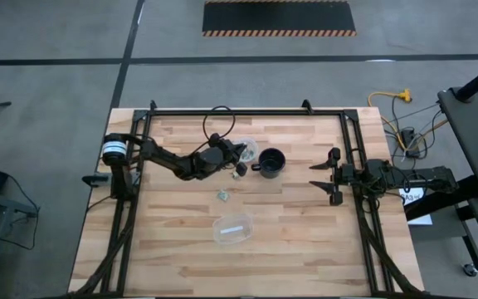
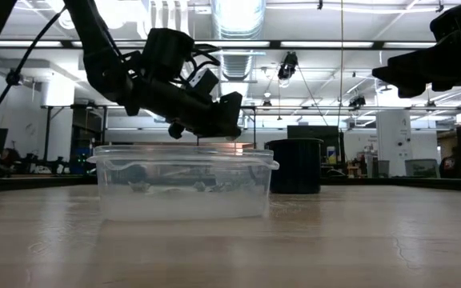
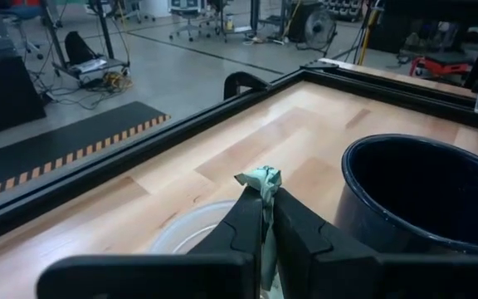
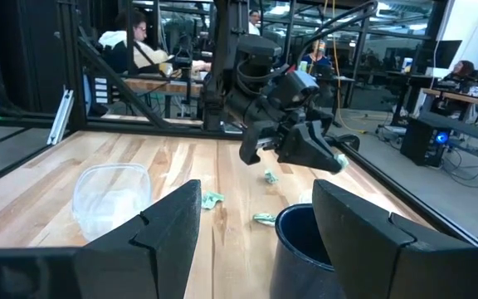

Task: Pick and place Stevia / Truvia into bins
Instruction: Put the stevia packet into the top transparent container

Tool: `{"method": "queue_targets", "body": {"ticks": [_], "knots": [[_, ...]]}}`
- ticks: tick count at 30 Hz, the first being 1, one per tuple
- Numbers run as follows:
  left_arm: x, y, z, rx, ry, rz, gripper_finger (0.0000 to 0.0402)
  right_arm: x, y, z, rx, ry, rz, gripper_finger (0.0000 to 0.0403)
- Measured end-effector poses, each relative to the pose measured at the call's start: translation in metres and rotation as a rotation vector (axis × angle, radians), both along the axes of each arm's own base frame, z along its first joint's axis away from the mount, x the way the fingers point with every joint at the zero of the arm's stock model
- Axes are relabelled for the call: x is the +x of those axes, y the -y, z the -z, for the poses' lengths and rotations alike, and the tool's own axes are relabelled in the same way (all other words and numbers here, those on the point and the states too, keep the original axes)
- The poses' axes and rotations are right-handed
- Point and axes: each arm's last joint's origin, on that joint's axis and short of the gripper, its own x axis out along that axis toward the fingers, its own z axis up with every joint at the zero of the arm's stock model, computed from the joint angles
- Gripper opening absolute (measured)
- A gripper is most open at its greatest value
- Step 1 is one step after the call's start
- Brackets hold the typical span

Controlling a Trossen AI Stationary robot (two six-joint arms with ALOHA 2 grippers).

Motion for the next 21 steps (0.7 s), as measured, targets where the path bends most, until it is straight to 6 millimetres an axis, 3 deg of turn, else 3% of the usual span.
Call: {"method": "queue_targets", "body": {"ticks": [8, 21], "knots": [[0.0000, 0.0001, 0.0001, -0.001, 0.000, 0.002, 0.0010, 0.0000, 0.0000, 0.0000, 0.000, 0.000, 0.000, 0.0221], [-0.0002, 0.0001, 0.0004, -0.001, -0.002, 0.003, 0.0137, 0.0000, 0.0000, 0.0000, 0.000, 0.000, 0.000, 0.0221]]}}
